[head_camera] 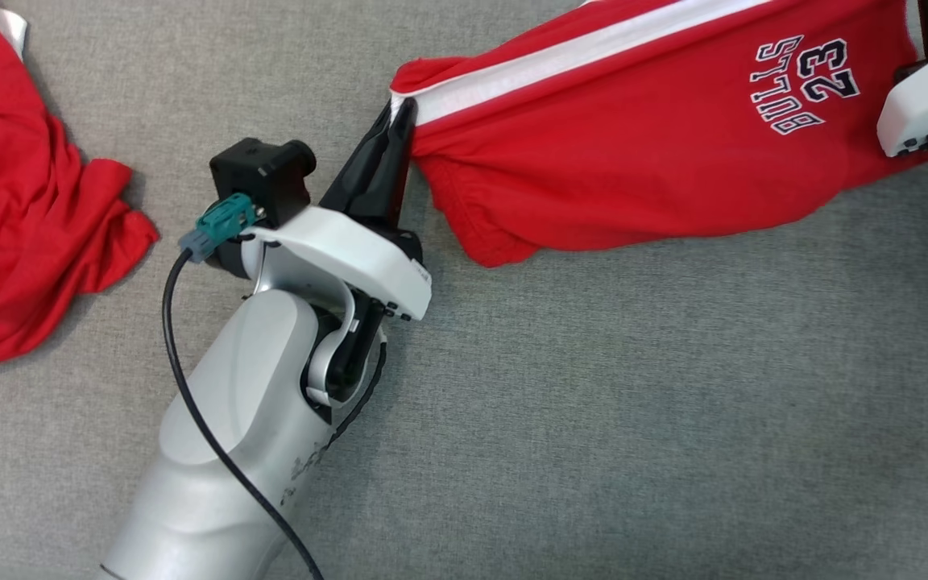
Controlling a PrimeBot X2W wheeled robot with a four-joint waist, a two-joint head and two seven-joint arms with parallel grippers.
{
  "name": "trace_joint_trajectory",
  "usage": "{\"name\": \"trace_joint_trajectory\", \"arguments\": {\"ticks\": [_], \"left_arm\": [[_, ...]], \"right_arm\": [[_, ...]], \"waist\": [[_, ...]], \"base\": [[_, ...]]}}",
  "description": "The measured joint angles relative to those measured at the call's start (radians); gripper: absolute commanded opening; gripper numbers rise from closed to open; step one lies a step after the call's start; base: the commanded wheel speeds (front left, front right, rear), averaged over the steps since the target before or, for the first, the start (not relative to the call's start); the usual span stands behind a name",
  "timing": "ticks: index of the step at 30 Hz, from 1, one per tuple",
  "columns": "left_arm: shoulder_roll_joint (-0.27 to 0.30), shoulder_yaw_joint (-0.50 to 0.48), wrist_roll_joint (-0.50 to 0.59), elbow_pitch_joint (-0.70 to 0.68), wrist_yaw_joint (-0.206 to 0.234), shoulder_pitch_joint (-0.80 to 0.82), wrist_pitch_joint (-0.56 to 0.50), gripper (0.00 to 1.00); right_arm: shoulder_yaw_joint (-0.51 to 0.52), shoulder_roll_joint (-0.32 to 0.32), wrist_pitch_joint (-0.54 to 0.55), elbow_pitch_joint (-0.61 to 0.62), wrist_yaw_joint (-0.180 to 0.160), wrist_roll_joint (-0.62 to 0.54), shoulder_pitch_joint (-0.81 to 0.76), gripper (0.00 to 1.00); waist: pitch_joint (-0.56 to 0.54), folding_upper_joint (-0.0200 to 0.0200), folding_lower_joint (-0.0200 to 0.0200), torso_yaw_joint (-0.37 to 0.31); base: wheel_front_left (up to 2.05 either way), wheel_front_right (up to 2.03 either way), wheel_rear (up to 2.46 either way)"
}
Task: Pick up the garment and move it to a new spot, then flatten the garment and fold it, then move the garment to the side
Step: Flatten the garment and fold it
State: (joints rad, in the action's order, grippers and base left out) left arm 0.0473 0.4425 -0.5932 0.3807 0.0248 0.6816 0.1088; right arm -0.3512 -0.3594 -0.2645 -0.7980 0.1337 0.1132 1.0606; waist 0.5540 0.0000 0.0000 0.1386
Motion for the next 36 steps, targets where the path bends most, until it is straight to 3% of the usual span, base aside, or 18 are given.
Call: {"name": "trace_joint_trajectory", "arguments": {"ticks": [11, 18, 22, 23, 24, 32, 36], "left_arm": [[0.000, 0.127, -0.056, 0.086, 0.048, 0.134, 0.051, 0.00], [0.001, 0.170, -0.061, 0.145, 0.070, 0.182, 0.113, 0.00], [0.000, 0.191, -0.079, 0.180, 0.070, 0.191, 0.125, 0.00], [0.000, 0.197, -0.085, 0.187, 0.070, 0.192, 0.129, 0.21], [0.001, 0.202, -0.108, 0.195, 0.067, 0.199, 0.133, 0.98], [0.002, 0.176, -0.108, 0.204, 0.071, 0.212, 0.151, 1.00], [0.023, 0.104, -0.042, 0.115, 0.093, 0.152, 0.153, 1.00]], "right_arm": [[-0.026, 0.004, 0.000, -0.088, 0.000, -0.010, 0.082, 0.00], [0.000, -0.001, 0.000, -0.017, 0.000, -0.048, 0.088, 0.00], [0.003, 0.004, 0.000, -0.045, 0.000, -0.052, 0.083, 0.00], [0.005, 0.007, 0.000, -0.055, 0.000, -0.052, 0.083, 0.29], [0.016, 0.010, 0.000, -0.053, 0.000, -0.053, 0.084, 1.00], [0.085, 0.030, 0.000, 0.117, 0.000, -0.074, 0.015, 1.00], [0.116, 0.068, 0.000, 0.207, -0.002, -0.066, -0.085, 1.00]], "waist": [[0.048, 0.0000, 0.0000, 0.041], [0.054, 0.0000, 0.0000, 0.048], [0.052, 0.0000, 0.0000, 0.049], [0.051, 0.0000, 0.0000, 0.049], [0.050, 0.0000, 0.0000, 0.048], [0.026, 0.0000, 0.0000, 0.031], [-0.009, 0.0000, 0.0000, 0.011]], "base": [[0.00, 0.00, 0.00], [0.00, 0.00, 0.00], [0.00, 0.00, 0.00], [0.00, 0.00, 0.00], [0.00, 0.00, 0.00], [0.00, 0.00, 0.00], [0.00, 0.00, 0.00]]}}
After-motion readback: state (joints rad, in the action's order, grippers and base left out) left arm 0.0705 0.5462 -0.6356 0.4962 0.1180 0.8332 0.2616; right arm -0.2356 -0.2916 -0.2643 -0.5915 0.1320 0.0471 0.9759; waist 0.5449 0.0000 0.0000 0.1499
